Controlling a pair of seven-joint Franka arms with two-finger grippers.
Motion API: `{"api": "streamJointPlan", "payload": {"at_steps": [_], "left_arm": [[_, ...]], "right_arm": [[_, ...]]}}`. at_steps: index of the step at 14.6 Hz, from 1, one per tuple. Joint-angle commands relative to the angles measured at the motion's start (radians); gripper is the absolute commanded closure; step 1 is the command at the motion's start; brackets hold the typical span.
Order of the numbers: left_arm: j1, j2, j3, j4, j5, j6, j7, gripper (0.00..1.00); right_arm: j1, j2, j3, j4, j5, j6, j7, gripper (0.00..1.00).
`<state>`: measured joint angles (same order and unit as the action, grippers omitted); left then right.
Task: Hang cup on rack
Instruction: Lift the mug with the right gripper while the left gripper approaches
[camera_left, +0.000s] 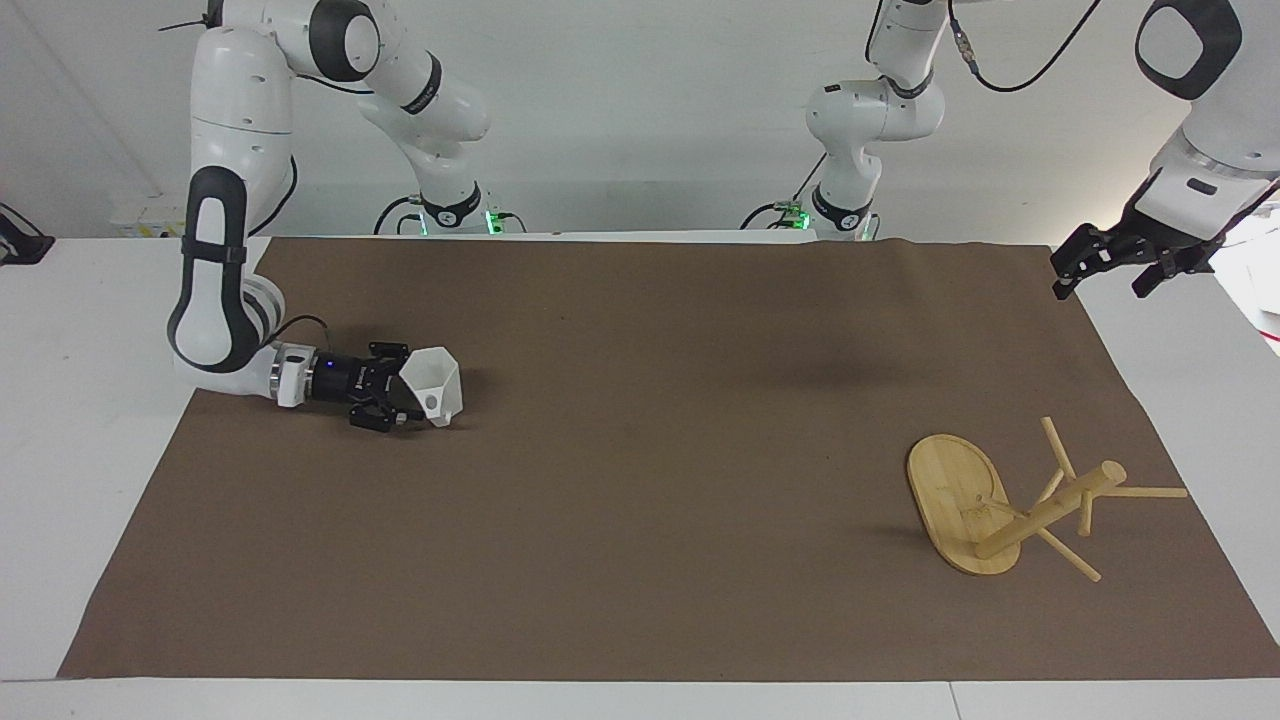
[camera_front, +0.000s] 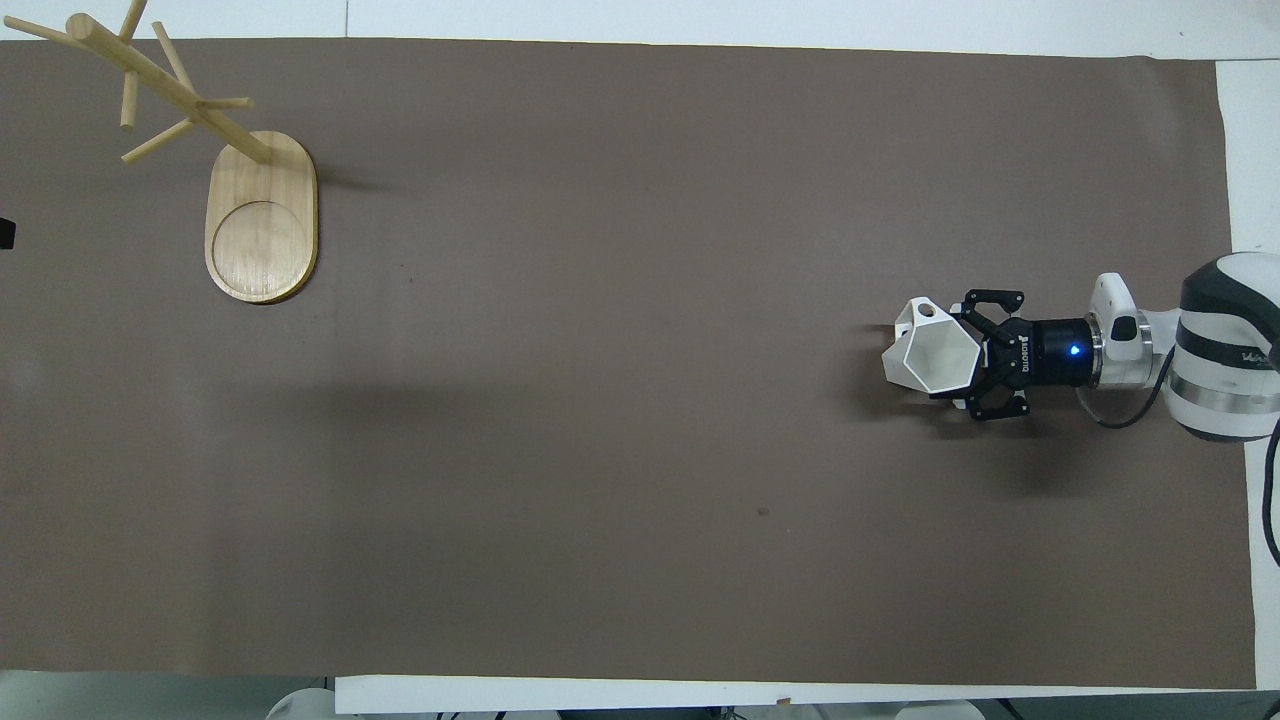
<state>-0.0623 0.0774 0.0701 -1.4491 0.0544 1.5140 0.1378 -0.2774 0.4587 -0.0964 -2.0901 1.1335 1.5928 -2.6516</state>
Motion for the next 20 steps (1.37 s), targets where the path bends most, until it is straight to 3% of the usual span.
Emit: {"api": "streamJointPlan", "payload": {"at_steps": [1,9,10,12,13,17,20], "left_arm": [[-0.005,-0.033,0.002,-0.040,0.021,0.008,0.006,0.00],[-0.005,-0.034,0.002,-0.040,0.021,0.005,0.005,0.00],[-0.005,-0.034,0.002,-0.040,0.021,0.005,0.005,0.00],[-0.004,-0.036,0.000,-0.042,0.021,0.000,0.006,0.00],[-0.004,-0.038,0.000,-0.042,0.021,-0.006,0.003,0.00],[-0.005,-0.051,0.000,-0.082,0.021,0.018,0.005,0.00],[-0.063,-0.076,-0.013,-0.137,0.016,0.054,-0.080,0.00]], "right_arm": [[0.010,-0.026,0.003,-0.044,0.028,0.021,-0.041,0.00],[0.035,-0.031,0.003,-0.067,0.052,0.022,-0.076,0.00],[0.043,-0.029,0.006,-0.061,0.052,0.022,-0.076,0.08],[0.064,-0.029,0.006,-0.056,0.055,0.018,-0.065,0.49],[0.067,-0.029,0.007,-0.051,0.057,0.018,-0.053,0.60],[0.122,-0.069,0.047,0.007,0.068,0.019,0.106,0.62],[0.252,-0.092,0.076,0.033,0.204,0.062,0.246,0.62]]}}
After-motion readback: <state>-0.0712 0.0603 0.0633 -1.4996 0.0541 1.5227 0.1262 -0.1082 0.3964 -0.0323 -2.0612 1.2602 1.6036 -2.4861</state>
